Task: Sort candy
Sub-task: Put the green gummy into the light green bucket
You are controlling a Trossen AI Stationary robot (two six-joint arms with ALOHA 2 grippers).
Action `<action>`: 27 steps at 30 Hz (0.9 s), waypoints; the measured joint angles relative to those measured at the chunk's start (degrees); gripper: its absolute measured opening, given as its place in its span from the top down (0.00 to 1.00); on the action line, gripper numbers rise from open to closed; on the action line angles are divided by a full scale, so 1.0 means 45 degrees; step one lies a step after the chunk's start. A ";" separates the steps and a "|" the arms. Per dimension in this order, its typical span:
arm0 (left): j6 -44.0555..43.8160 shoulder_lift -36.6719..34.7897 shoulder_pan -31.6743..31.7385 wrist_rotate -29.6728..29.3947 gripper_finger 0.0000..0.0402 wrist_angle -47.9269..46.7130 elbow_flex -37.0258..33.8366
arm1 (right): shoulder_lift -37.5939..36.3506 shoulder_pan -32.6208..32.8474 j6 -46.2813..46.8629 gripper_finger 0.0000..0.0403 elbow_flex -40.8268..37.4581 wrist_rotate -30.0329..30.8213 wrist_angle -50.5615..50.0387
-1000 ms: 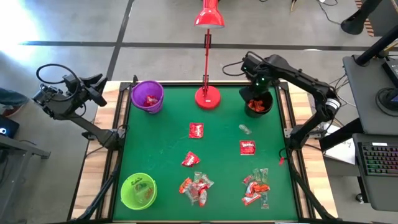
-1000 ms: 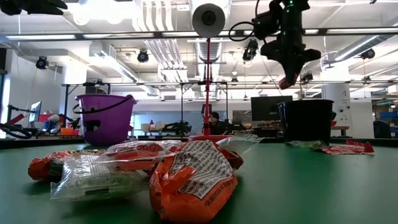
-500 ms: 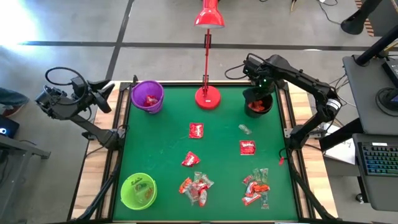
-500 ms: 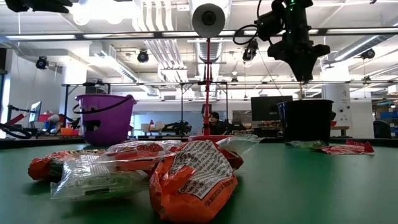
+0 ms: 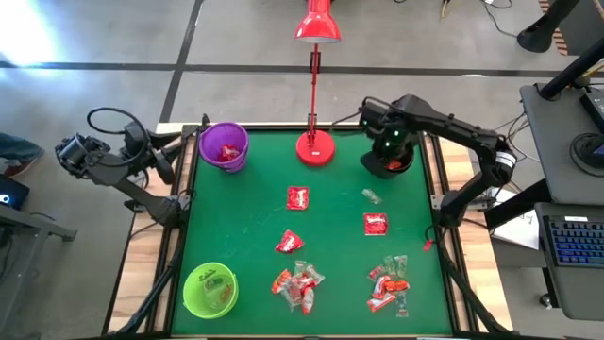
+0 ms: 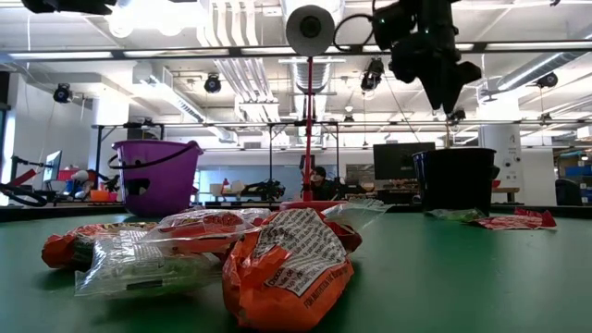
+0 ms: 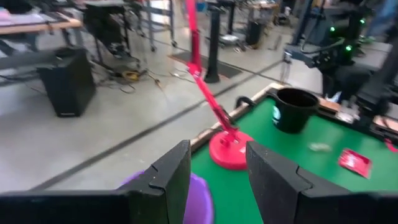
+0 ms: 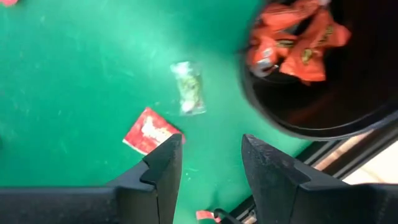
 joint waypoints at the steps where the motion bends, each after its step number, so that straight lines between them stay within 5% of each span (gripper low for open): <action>1: -0.0002 0.0052 0.0000 0.0232 0.66 0.0067 0.0000 | 0.0000 0.0280 0.0054 0.61 0.0000 0.0005 0.0005; 10: -0.0093 0.0471 0.0000 0.1860 0.56 0.0801 0.0000 | -0.0024 0.3052 0.1823 0.61 -0.0050 0.0367 -0.0013; 27: 0.0005 0.1329 0.0000 0.1945 0.48 0.0774 0.0000 | -0.0024 0.8812 1.1661 0.61 -0.2079 0.0416 0.0056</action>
